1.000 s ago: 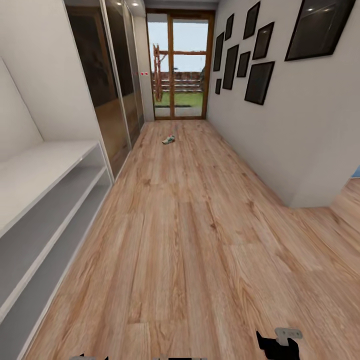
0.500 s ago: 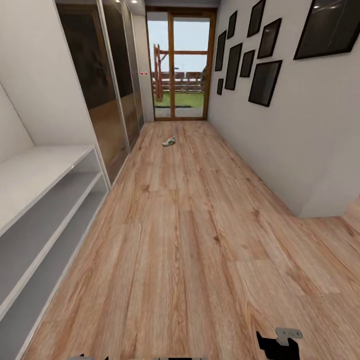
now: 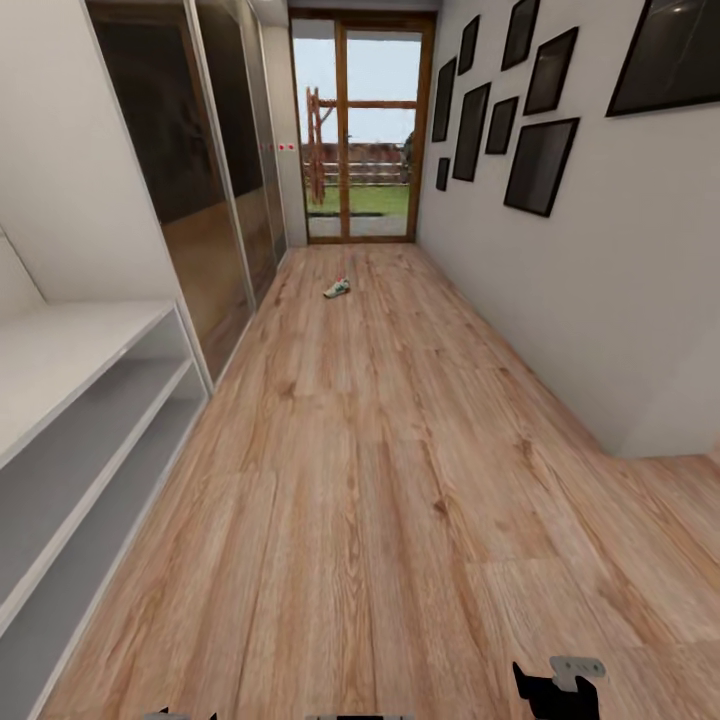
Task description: Pick up the two gym shoes and the two sandals from the corridor floor and place them onto the hallstand (shoe rack) in the corridor, making sure they are on the rack and not on the floor. Arrange them so the two gym shoes are next to each other and the two sandals are next to each other.
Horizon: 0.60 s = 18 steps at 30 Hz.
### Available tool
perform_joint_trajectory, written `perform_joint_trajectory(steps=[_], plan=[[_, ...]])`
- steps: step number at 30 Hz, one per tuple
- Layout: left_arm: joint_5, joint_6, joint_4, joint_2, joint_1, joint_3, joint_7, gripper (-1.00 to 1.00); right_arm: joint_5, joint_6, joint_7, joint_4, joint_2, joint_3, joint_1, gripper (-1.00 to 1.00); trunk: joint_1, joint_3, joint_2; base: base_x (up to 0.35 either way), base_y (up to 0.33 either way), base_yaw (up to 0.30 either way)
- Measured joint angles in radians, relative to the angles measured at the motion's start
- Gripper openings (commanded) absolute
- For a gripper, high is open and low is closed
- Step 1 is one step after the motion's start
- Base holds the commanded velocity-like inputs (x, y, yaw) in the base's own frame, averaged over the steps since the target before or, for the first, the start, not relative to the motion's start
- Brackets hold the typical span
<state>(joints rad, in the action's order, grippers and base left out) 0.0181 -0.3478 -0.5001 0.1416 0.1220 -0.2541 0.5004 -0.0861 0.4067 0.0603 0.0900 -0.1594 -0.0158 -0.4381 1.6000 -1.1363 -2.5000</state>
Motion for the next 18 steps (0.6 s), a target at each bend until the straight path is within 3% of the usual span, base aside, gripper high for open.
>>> perform_joint_trajectory(steps=[6, 15, 18], plan=[[0.000, 0.000, 0.000, 0.000, 0.000, 0.000, 0.000, 1.00, 0.000, 0.000, 0.000, 0.000, 0.000, 0.000, 0.000, 1.00, 0.000, 0.000, 0.000, 0.339, 0.000, 0.017], [0.000, 0.000, -0.001, 0.000, 0.000, 0.000, 0.000, 1.00, -0.004, 0.001, -0.001, 0.000, 0.000, 0.000, 0.000, 1.00, 0.000, 0.000, 0.000, 0.339, 0.000, 0.218], [0.000, 0.000, -0.001, 0.000, 0.000, 0.000, 0.000, 1.00, -0.004, 0.001, -0.001, 0.000, 0.000, -0.001, 0.000, 1.00, 0.000, 0.000, 0.000, 0.339, 0.000, 0.063]])
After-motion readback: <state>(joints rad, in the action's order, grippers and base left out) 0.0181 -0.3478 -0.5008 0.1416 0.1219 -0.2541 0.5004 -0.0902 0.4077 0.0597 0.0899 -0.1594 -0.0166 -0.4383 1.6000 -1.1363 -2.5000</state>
